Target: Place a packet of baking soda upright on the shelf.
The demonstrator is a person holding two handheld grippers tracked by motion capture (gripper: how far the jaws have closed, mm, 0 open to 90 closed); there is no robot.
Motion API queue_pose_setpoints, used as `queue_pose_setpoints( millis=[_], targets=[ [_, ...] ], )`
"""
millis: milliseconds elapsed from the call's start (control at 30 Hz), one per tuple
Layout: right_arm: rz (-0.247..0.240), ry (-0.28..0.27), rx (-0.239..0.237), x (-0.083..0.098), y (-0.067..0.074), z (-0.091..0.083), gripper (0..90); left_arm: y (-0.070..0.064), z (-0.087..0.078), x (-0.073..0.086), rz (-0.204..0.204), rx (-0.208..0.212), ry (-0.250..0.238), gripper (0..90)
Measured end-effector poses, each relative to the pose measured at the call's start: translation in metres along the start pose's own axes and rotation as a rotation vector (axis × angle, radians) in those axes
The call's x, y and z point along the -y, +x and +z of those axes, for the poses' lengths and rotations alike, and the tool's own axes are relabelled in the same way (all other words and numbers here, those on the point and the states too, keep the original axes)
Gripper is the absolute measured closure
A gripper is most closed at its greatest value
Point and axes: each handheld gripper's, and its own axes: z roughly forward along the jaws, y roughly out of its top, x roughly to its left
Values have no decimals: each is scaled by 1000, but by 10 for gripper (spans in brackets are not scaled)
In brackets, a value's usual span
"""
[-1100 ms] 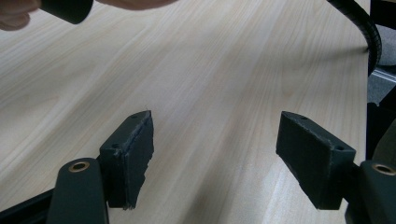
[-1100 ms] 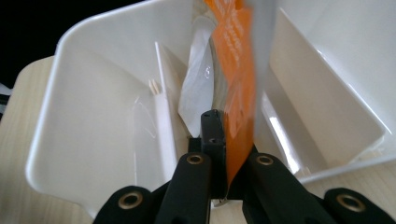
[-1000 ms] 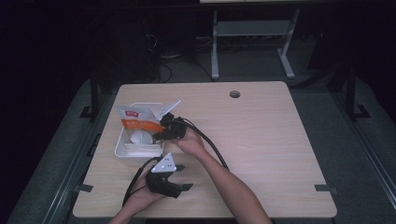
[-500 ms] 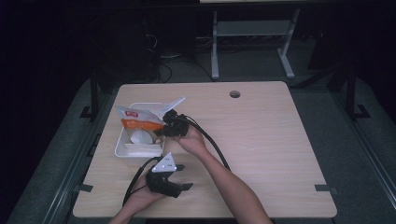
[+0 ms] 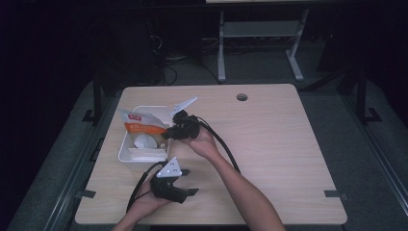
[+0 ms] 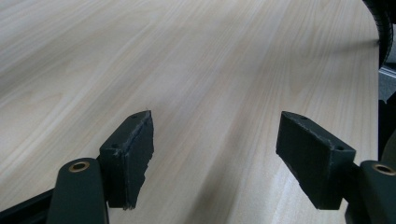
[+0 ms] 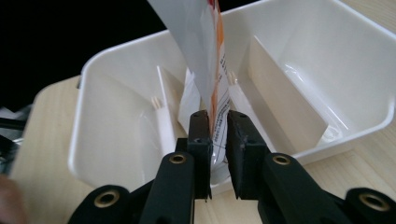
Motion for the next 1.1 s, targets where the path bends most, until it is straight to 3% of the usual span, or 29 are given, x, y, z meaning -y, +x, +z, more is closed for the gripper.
queue_pose_setpoints(
  millis=[1100],
  targets=[
    [25, -28, 27, 34, -9, -79, 679, 5, 5, -4, -7, -28, -7, 272]
  ],
)
